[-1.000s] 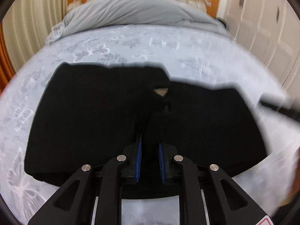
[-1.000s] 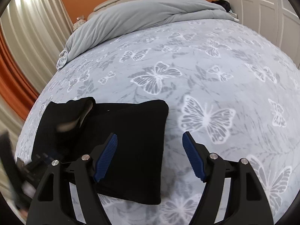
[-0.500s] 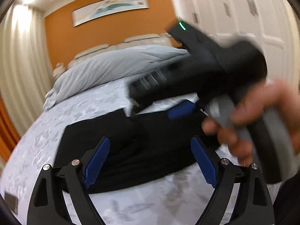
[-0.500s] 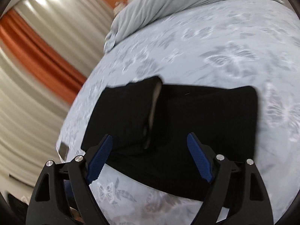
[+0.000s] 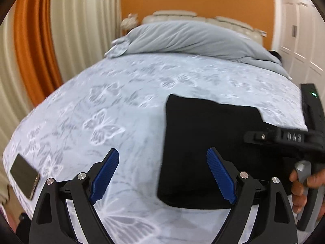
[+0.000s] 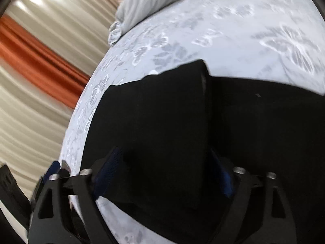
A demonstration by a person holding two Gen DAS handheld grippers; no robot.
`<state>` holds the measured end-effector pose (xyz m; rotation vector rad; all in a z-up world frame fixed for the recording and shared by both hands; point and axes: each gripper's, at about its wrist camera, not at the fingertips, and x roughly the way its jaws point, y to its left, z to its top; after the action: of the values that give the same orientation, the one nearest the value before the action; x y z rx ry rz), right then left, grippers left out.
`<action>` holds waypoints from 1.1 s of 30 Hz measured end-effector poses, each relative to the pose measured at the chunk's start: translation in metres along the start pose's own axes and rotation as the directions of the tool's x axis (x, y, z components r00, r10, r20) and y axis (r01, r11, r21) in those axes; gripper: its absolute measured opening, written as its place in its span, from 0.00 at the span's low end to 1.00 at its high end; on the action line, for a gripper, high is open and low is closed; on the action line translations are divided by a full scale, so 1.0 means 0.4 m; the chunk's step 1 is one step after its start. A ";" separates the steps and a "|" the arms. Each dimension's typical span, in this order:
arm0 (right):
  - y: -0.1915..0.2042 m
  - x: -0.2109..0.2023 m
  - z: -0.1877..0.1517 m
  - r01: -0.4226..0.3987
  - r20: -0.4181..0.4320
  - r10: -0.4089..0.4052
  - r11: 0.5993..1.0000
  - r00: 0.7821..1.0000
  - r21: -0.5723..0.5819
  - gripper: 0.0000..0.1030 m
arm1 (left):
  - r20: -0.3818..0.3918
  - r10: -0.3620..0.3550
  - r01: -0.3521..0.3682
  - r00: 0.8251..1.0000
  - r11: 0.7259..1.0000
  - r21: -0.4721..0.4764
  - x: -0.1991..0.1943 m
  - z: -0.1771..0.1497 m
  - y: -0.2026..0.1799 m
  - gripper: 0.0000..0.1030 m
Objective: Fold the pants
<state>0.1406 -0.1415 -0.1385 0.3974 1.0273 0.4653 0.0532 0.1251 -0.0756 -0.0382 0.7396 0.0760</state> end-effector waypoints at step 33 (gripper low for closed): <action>-0.214 -0.309 -0.097 0.166 0.042 -0.168 0.985 0.985 0.054 0.18 | -0.086 -0.045 0.051 0.995 0.996 0.068 0.030 0.013 -0.238 0.83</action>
<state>0.0680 -0.2764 -0.1124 0.3617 1.0196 0.2789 0.0734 0.0311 -0.0793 0.0080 0.8252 0.0026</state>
